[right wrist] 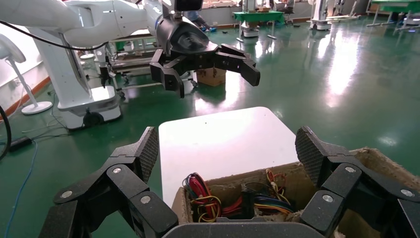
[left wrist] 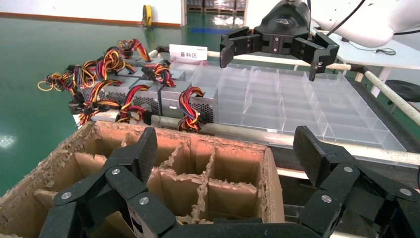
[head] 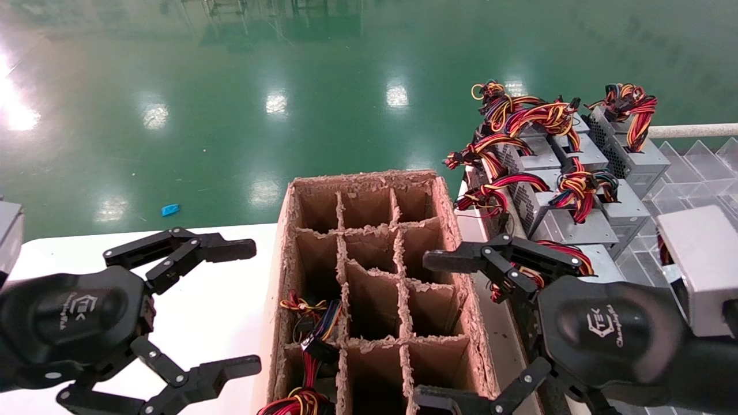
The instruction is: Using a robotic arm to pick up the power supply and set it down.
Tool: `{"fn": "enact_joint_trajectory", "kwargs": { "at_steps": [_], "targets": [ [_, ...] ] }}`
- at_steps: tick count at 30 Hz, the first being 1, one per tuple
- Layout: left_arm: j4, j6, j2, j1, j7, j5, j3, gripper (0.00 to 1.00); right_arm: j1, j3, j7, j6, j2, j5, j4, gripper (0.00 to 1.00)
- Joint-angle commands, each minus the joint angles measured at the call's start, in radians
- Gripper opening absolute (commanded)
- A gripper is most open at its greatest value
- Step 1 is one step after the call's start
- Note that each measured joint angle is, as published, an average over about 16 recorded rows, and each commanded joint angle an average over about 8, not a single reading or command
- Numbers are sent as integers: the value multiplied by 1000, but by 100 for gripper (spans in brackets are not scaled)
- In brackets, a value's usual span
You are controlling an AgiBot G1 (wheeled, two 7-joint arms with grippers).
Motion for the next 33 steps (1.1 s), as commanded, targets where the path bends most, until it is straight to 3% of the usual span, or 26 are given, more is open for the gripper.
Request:
{"fn": "enact_joint_trajectory", "kwargs": {
  "at_steps": [1,33],
  "targets": [
    [0,0,0,0,0,0,0,100,-1,1,0,-1,0,1,0,100],
    [0,0,0,0,0,0,0,100,7,-7,-11,6,10,-2,2,100]
  ]
}}
